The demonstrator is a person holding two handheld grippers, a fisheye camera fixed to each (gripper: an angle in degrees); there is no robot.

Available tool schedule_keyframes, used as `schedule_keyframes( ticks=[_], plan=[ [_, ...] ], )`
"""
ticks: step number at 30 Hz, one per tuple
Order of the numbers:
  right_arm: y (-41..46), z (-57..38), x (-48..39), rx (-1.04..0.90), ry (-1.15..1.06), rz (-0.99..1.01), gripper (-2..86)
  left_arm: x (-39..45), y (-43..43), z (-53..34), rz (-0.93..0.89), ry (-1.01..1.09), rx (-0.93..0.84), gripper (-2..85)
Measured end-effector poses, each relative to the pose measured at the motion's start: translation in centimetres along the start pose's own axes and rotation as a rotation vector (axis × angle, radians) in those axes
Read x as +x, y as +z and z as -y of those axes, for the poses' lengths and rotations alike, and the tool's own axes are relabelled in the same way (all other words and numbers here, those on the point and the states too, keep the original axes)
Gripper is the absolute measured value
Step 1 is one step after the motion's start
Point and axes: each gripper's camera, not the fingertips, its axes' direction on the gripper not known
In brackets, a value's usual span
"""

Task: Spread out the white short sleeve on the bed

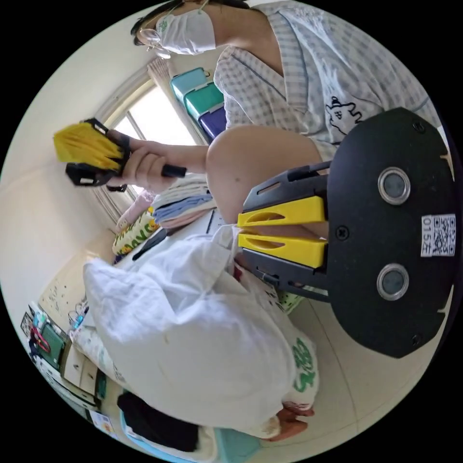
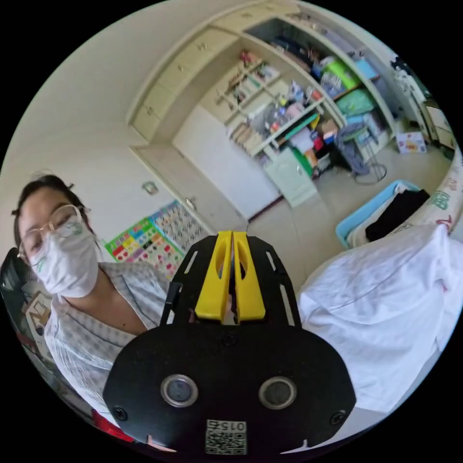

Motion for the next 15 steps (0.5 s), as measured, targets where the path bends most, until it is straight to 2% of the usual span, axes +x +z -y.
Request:
schedule_keyframes(
  ticks=[3,5,7,11,15],
  plan=[
    [-10.0,-4.8,-1.4,0.189,0.020,-0.252,-0.2,0.2,-2.2,0.1,0.019,-0.047,0.010,1.6],
    [-15.8,-10.8,-2.4,0.296,0.122,-0.591,0.2,2.5,-4.2,2.2,0.081,0.012,0.092,2.4],
    [-18.8,-15.3,-3.0,0.367,0.201,-0.744,0.7,5.0,-4.7,5.5,0.143,0.099,0.122,3.6],
    [-20.7,-21.7,-4.4,0.483,0.266,-0.947,1.9,11.5,-1.2,18.2,0.270,0.367,0.050,8.1],
    [-22.1,-21.3,-4.8,0.481,0.266,-1.041,4.1,15.3,6.8,30.7,0.358,0.520,-0.087,9.3]
  ],
)
